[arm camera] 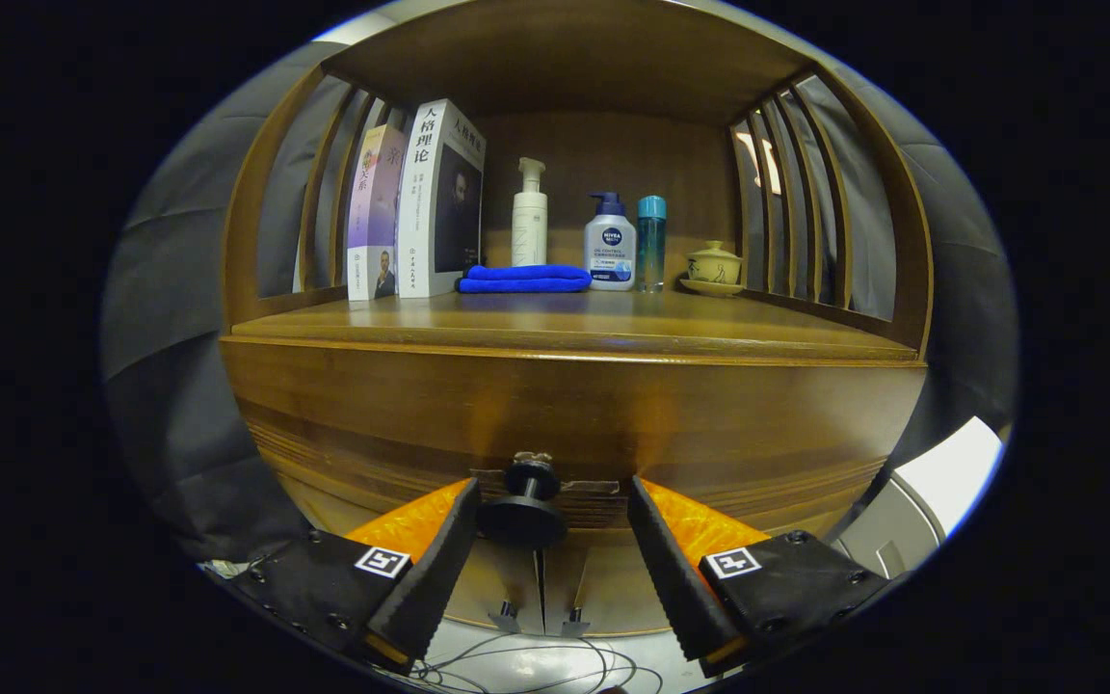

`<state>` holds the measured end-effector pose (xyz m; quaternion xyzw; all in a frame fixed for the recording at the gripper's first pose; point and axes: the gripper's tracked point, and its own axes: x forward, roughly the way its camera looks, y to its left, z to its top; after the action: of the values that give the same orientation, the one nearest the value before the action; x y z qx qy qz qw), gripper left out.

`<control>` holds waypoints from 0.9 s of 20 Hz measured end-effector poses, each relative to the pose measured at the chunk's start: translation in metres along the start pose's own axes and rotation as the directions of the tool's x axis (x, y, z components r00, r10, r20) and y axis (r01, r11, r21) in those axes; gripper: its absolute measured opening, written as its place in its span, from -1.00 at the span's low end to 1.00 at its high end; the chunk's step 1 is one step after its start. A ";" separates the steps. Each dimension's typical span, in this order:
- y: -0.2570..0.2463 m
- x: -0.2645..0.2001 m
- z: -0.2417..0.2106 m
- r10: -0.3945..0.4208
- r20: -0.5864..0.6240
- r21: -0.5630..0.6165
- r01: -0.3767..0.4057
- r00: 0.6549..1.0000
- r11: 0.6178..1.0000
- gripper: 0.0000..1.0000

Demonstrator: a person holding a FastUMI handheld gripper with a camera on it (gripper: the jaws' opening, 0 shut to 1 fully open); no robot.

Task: Pull open the drawer, take out the items inside it, and place them on the countertop above the cabinet.

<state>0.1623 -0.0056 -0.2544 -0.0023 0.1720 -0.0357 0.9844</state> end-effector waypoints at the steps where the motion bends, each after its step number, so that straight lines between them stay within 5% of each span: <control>1: -0.002 0.004 0.000 -0.018 0.003 -0.006 0.018 1.000 1.000 0.78; 4: 0.005 0.002 0.001 -0.013 0.006 -0.024 0.013 1.000 1.000 0.64; 7: 0.012 0.004 0.000 -0.017 0.010 -0.046 0.018 1.000 0.999 -0.01; 13: 0.012 0.003 -0.002 0.008 0.001 -0.013 -0.008 1.000 1.000 -0.34; 18: 0.012 0.002 -0.004 -0.004 -0.006 -0.014 0.004 1.000 1.000 -0.34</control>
<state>0.1635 0.0067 -0.2585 -0.0092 0.1750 -0.0364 0.9838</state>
